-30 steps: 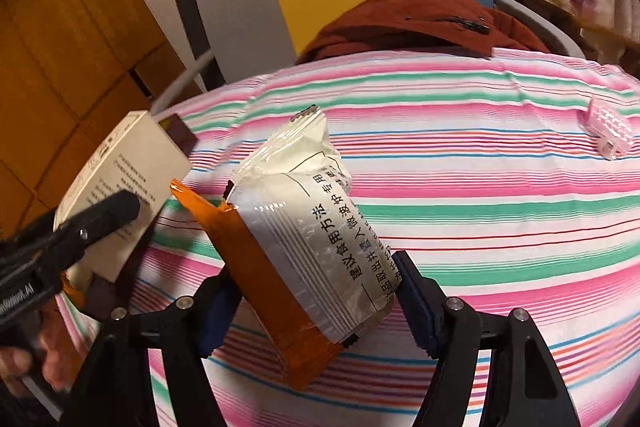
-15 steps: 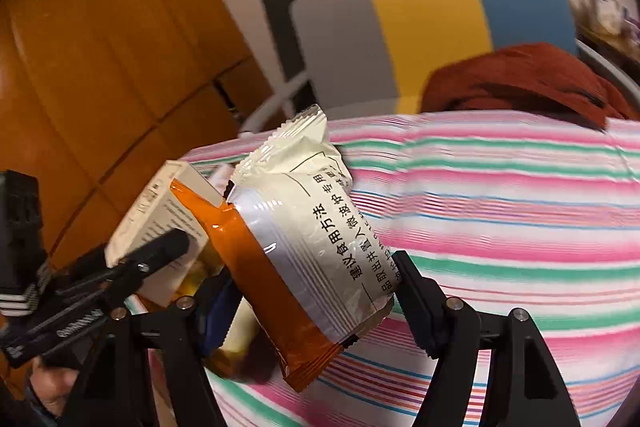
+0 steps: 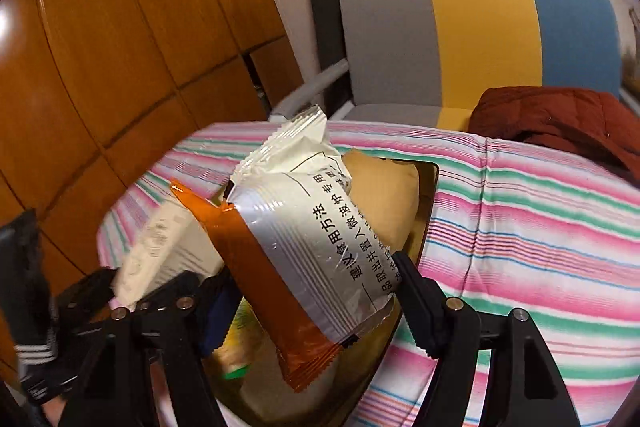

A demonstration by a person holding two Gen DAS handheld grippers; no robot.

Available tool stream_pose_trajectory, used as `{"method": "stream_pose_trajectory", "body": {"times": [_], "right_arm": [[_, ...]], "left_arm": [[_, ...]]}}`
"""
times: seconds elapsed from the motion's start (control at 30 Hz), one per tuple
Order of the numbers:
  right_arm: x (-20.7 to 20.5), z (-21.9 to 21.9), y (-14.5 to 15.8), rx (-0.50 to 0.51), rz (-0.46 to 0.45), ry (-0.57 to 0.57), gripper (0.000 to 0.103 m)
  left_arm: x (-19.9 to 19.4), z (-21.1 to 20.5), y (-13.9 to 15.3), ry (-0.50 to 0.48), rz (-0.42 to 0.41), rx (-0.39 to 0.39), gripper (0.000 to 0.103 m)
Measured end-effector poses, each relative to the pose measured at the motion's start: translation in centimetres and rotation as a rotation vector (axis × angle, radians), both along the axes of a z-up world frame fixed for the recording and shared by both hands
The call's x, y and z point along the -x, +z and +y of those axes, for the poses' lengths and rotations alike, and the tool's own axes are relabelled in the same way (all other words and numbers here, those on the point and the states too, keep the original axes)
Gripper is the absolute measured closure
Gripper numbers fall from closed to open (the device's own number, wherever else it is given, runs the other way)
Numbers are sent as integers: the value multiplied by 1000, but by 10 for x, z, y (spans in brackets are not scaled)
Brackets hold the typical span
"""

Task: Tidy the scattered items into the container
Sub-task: 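Carry the cream box and orange packet with both tools toward the gold tray, then lower the cream box and orange packet into the tray and open both tools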

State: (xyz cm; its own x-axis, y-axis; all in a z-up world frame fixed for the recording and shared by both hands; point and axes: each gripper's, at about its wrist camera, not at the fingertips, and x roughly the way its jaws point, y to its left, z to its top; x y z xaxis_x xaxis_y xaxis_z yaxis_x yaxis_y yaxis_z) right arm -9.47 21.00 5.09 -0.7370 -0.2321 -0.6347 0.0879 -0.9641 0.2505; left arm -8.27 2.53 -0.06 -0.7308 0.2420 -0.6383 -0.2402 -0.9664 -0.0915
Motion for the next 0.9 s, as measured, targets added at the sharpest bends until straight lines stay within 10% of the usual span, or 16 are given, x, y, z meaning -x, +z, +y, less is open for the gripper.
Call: {"method": "stream_pose_trajectory", "body": {"times": [0.9], "right_arm": [[9,-1,-23,-19,-8,-50,12]], "left_arm": [[-5,5,-23,-58,-5,10,51]]}}
